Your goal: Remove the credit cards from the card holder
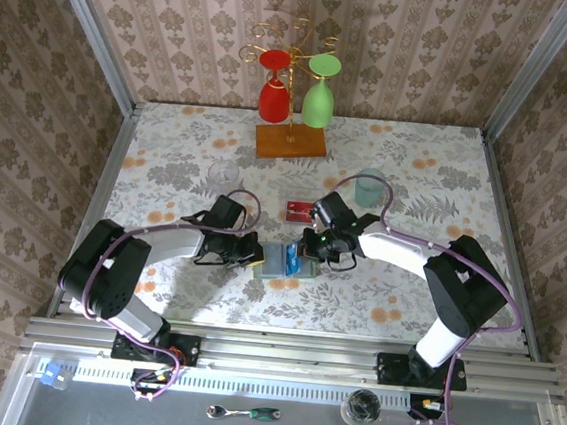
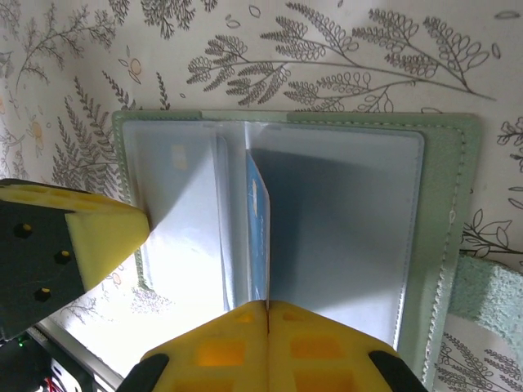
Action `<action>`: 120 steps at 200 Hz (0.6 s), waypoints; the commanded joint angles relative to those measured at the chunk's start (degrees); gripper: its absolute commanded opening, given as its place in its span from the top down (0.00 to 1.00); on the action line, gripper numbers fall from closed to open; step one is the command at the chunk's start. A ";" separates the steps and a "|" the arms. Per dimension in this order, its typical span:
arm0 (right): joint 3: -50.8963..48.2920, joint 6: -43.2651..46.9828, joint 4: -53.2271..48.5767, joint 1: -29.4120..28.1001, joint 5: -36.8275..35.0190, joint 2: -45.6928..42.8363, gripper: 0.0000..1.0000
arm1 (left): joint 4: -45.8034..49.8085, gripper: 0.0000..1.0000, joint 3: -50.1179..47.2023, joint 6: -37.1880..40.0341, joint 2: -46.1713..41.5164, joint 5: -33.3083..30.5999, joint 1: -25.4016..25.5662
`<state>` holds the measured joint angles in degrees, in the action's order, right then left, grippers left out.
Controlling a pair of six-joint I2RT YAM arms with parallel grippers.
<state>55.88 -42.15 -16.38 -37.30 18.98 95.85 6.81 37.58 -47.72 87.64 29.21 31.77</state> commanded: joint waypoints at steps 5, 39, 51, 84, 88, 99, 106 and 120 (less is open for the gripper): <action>2.87 0.59 -4.62 -1.02 -4.18 0.45 0.95 | -0.65 1.00 -0.69 0.80 -0.10 0.93 -0.30; 5.50 1.18 -7.88 -2.29 -5.52 1.95 0.95 | -1.08 1.00 -0.76 0.79 0.22 0.94 -0.30; 6.34 1.49 -8.77 -2.76 -5.79 2.48 0.95 | -1.28 1.00 -0.76 0.70 0.25 0.99 -0.35; 9.16 1.90 -12.10 -3.93 -7.99 3.96 0.95 | -1.33 1.00 -0.66 0.79 0.34 1.05 -0.30; 9.45 1.85 -12.44 -3.94 -8.21 4.05 0.94 | -1.36 1.00 -0.67 0.79 0.28 1.10 -0.30; 10.10 1.61 -13.11 -4.33 -8.75 4.42 0.93 | -1.42 1.00 -0.67 0.79 0.33 1.10 -0.30; 10.43 1.27 -13.24 -4.49 -8.91 4.56 0.92 | -1.52 1.00 -0.76 0.76 0.34 1.04 -0.32; 10.65 0.46 -13.11 -4.61 -9.14 4.77 0.89 | -1.76 1.00 -0.75 0.77 0.50 1.27 -0.30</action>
<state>64.82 -41.12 -26.37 -41.36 12.40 99.39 5.76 37.52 -47.72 87.66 29.41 31.77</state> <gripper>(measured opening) 0.091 0.050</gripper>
